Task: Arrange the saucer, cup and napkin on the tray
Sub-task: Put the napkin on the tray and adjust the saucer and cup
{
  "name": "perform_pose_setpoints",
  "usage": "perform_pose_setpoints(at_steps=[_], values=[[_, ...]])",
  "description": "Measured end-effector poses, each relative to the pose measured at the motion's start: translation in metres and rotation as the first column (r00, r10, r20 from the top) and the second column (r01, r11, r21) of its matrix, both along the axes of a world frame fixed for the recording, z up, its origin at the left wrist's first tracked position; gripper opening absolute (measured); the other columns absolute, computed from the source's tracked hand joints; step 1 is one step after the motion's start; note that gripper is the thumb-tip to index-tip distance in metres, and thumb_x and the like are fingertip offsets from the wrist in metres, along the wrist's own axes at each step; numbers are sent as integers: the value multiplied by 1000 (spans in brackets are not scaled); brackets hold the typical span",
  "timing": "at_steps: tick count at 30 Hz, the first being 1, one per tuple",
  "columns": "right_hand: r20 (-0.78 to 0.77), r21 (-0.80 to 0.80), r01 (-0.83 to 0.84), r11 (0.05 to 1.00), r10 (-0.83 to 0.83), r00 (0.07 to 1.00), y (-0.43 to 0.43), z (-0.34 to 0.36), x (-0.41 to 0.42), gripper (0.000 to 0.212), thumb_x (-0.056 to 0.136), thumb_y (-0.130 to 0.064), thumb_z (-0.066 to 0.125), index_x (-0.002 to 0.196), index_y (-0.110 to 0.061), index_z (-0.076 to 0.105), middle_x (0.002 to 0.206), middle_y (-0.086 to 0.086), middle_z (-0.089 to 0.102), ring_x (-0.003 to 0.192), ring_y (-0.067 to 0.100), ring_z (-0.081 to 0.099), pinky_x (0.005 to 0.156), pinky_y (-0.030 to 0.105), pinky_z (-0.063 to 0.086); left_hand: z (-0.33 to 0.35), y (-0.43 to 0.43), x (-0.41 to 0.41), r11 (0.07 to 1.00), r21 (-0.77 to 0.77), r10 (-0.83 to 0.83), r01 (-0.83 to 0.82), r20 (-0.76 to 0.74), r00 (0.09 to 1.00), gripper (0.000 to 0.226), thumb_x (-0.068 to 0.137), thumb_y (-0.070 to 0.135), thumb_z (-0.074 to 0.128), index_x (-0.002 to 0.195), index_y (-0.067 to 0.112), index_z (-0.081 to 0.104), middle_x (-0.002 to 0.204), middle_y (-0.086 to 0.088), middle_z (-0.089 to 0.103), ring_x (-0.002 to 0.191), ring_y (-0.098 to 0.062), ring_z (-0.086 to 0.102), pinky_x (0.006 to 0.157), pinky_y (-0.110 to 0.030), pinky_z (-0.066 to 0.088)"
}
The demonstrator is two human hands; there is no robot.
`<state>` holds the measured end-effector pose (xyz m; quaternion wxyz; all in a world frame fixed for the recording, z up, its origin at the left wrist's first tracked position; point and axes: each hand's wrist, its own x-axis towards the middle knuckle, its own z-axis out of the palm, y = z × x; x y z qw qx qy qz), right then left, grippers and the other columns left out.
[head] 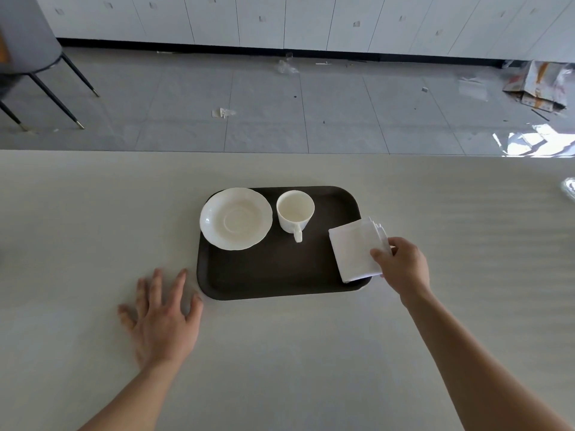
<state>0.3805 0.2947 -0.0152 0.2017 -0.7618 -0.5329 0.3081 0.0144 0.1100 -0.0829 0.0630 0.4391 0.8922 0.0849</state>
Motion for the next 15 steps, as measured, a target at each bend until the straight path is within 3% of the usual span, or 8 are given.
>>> perform_pose_setpoints(at_steps=[2, 6, 10, 13, 15], values=[[-52, 24, 34, 999, -33, 998, 2, 0, -5, 25, 82, -23, 67, 106, -18, 70, 82, -2, 71, 74, 25, 69, 71, 43, 60, -1, 0, 0, 1000, 5, 0, 0, -2, 1000, 66, 85, 62, 29, 147, 40, 41, 163, -5, 28, 152, -28, 14, 117, -62, 10], [-122, 27, 66, 997, -62, 991, 9, -2, -20, 26, 83, -23, 69, 108, -18, 67, 83, -4, 70, 65, 17, 69, 54, 29, 53, -3, 0, -1, 1000, 3, 2, -2, -3, 1000, 66, 85, 62, 29, 146, 41, 41, 163, -5, 28, 152, -28, 14, 116, -63, 10], [-114, 22, 48, 999, -45, 992, 14, 0, -35, 28, 83, -25, 69, 111, -19, 66, 84, -4, 69, 68, 19, 69, 61, 32, 56, -6, -1, -2, 1000, 2, 4, -4, -7, 1000, 65, 86, 63, 30, 146, 42, 41, 162, -4, 28, 152, -27, 14, 116, -62, 10], [-99, 60, 13, 998, -7, 995, 18, 1, -40, 28, 84, -27, 69, 111, -19, 66, 84, -4, 69, 72, 18, 65, 57, 26, 45, -9, -1, -3, 1000, 8, 3, -3, -11, 1000, 63, 86, 63, 31, 145, 42, 41, 162, -4, 29, 151, -28, 15, 116, -63, 11], [-88, 52, -7, 999, 12, 996, 21, 3, -42, 32, 84, -30, 68, 114, -18, 65, 89, -2, 70, 76, 22, 67, 63, 30, 48, -10, -1, -3, 1000, 11, 5, -5, -13, 1000, 63, 86, 63, 31, 145, 43, 41, 162, -4, 29, 151, -27, 15, 116, -62, 11]])
